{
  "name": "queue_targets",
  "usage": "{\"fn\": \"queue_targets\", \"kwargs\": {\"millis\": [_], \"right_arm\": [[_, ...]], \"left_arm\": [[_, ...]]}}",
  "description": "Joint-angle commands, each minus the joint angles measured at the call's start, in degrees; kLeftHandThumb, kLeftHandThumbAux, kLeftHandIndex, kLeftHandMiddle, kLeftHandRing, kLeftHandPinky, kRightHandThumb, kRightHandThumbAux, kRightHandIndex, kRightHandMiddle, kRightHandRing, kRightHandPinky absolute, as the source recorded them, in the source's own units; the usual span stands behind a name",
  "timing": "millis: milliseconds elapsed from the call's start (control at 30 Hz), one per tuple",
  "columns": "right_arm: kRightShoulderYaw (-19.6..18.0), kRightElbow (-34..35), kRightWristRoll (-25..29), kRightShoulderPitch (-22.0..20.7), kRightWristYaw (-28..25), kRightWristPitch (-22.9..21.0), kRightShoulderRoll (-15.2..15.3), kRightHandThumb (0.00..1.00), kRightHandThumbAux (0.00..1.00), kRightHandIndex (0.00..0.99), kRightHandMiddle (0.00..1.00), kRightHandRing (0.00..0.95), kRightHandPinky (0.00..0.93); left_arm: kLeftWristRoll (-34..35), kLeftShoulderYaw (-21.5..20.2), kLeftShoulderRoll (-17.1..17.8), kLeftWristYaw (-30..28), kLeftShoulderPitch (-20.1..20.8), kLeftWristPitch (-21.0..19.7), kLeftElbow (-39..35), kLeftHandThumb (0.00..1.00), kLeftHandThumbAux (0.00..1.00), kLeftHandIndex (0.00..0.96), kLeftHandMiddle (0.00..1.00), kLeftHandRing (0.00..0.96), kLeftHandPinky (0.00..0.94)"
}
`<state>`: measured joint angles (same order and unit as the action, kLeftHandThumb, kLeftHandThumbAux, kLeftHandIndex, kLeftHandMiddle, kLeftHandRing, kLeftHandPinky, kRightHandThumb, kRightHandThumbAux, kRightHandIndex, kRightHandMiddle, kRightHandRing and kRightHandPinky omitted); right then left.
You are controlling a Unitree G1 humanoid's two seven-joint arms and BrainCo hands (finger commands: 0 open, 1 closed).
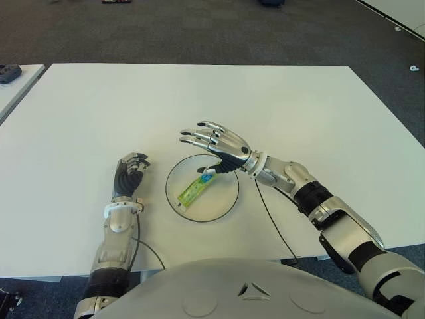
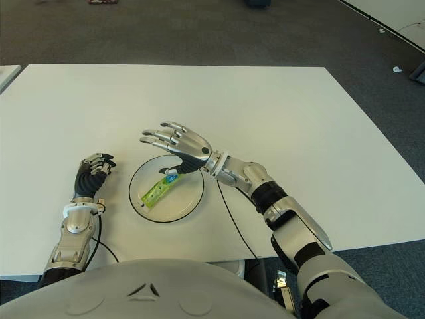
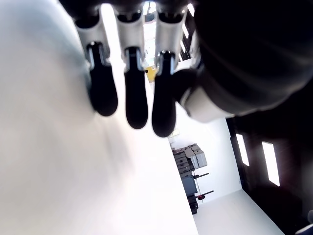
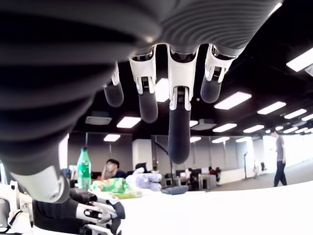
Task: Put the toothpaste on the table into the plate.
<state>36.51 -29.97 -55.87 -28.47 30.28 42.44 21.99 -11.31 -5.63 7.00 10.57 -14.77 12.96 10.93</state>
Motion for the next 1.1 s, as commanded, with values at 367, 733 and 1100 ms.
{"fn": "queue_targets", "kwargs": {"millis": [367,733,1100], "right_arm": [[-10.96,4.13,15.81,8.48,-10.24,-4.58,1.78,0.109,0.572,0.000,0.000,0.000,0.000],[-20.22,9.15,31.92,17.33,-14.25,-10.20,-5.16,0.060,0.684,0.000,0.000,0.000,0.055],[-27.54,10.34,37.40,24.25,-9.48,-7.73,-11.69,0.173,0.805,0.213,0.285,0.277,0.309]], "left_arm": [[0.53,-0.25,0.78,-0.49,1.14,-0.89,2.92,0.704,0.724,0.426,0.507,0.432,0.292],[0.69,0.24,1.23,-0.62,2.80,1.32,5.23,0.706,0.723,0.427,0.530,0.453,0.340],[0.47,0.69,1.25,-0.62,3.75,1.37,5.63,0.708,0.723,0.427,0.548,0.484,0.404]]}}
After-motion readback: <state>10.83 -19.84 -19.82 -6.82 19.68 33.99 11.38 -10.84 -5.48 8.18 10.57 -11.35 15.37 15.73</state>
